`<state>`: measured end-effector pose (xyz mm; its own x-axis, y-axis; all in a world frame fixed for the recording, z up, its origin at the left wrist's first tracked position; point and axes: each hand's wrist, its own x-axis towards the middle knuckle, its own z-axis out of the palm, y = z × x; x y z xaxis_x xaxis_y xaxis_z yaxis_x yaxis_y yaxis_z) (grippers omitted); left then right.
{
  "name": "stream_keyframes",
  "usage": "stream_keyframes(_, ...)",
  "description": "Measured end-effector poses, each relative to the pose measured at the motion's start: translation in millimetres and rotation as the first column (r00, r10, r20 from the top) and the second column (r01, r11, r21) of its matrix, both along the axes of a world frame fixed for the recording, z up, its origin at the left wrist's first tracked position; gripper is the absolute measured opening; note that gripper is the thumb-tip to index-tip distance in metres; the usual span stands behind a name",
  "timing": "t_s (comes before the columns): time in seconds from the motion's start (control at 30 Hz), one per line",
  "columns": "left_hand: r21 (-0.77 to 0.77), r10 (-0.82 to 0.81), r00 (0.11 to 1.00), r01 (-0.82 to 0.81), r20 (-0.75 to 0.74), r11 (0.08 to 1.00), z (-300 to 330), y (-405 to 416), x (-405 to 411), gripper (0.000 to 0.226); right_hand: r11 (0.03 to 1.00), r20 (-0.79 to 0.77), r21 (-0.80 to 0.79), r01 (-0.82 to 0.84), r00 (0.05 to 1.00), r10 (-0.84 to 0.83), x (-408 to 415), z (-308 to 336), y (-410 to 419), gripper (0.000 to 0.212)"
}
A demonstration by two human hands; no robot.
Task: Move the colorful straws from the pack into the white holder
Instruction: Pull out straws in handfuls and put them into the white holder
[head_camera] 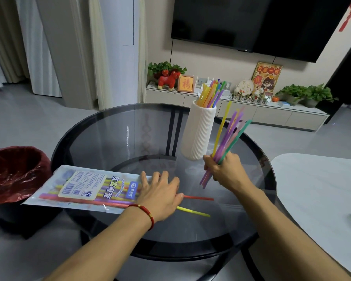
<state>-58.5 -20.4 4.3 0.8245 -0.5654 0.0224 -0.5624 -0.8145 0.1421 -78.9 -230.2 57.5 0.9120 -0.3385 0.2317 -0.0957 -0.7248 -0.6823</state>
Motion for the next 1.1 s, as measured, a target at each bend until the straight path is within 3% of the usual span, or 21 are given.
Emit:
stream_keyframes(0.13, -0.112, 0.003, 0.999, -0.007, -0.033, 0.994, -3.1, -0.5, 2.2, 0.028, 0.997, 0.022, 0.060, 0.057, 0.998, -0.059, -1.2, -8.1, 2.3, 0.031)
stream_keyframes(0.23, -0.280, -0.001, 1.000, -0.006, -0.024, 0.960, -0.3, -1.2, 7.4, 0.024, 0.963, 0.071, 0.245, 0.117, 0.988, -0.138, -3.1, -6.3, -1.3, 0.026)
stream_keyframes(0.4, -0.510, 0.024, 1.000, -0.018, 0.004, 0.860, 10.9, -2.9, 12.4, 0.019, 0.810, 0.086, 0.582, 0.067, 0.986, -0.143, -7.7, 0.9, -2.9, 0.022)
stream_keyframes(0.7, -0.737, 0.061, 0.992, -0.126, -0.114, 0.664, 32.5, -5.8, 13.7, 0.016, 0.604, 0.287, 0.796, -0.037, 0.902, -0.323, 29.8, 75.8, -8.5, 0.025)
stream_keyframes(0.8, -0.748, 0.065, 0.991, -0.133, -0.119, 0.650, 34.2, -6.3, 14.7, 0.017, 0.596, 0.350, 0.801, -0.049, 0.847, -0.400, 54.2, 108.2, -10.8, 0.022)
stream_keyframes(0.9, -0.750, 0.072, 0.991, -0.134, -0.114, 0.648, 36.1, -7.6, 15.5, 0.017, 0.705, 0.369, 0.708, 0.053, 0.822, -0.433, 74.6, 126.5, -8.7, 0.022)
stream_keyframes(1.0, -0.745, 0.071, 0.993, -0.116, -0.092, 0.657, 37.5, -7.2, 15.7, 0.019, 0.866, 0.445, 0.475, 0.154, 0.807, -0.388, 89.3, 136.7, -1.5, 0.025)
stream_keyframes(1.1, -0.747, 0.064, 0.996, -0.091, -0.065, 0.659, 37.3, -4.9, 13.8, 0.020, 0.949, 0.462, 0.223, 0.222, 0.834, -0.303, 99.8, 140.7, 5.0, 0.033)
